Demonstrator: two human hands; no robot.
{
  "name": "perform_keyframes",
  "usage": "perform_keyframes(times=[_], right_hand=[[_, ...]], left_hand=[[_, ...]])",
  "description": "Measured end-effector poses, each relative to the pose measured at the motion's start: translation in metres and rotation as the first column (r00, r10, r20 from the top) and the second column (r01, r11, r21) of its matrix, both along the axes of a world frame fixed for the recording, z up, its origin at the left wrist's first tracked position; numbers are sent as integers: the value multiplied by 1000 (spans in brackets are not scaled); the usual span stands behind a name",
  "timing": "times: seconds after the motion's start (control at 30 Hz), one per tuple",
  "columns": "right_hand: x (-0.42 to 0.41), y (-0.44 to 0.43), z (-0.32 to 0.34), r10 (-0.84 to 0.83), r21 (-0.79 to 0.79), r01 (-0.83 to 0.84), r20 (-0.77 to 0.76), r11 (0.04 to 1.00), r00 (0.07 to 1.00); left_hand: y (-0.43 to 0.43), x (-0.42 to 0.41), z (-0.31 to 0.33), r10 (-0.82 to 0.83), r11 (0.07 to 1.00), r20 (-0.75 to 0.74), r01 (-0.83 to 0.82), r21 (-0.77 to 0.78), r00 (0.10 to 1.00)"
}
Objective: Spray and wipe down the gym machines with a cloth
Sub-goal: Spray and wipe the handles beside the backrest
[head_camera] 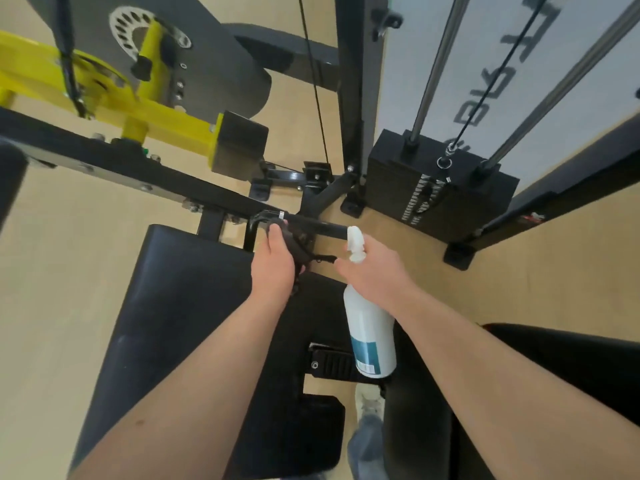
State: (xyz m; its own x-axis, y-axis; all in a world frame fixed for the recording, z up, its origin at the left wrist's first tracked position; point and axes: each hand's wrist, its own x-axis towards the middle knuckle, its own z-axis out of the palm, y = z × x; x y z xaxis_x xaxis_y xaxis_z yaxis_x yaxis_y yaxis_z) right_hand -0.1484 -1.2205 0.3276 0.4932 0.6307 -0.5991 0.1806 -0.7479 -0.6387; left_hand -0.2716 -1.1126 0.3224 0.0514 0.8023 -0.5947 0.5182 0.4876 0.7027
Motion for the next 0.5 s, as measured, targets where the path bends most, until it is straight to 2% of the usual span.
perform_keyframes(times=[0.2, 0.37, 0.5], right_hand=[[3, 32, -33, 179, -48, -176, 50, 983, 983], [-2, 51, -51, 238, -80, -230, 114, 970, 965], [5, 51, -60, 185, -126, -172, 98, 977, 978]], left_hand=[[26, -10, -19, -51, 985, -51, 59, 163, 997], [29, -14, -21, -84, 974, -103, 104, 203, 991], [32, -14, -21, -186, 922, -170, 231, 312, 968]])
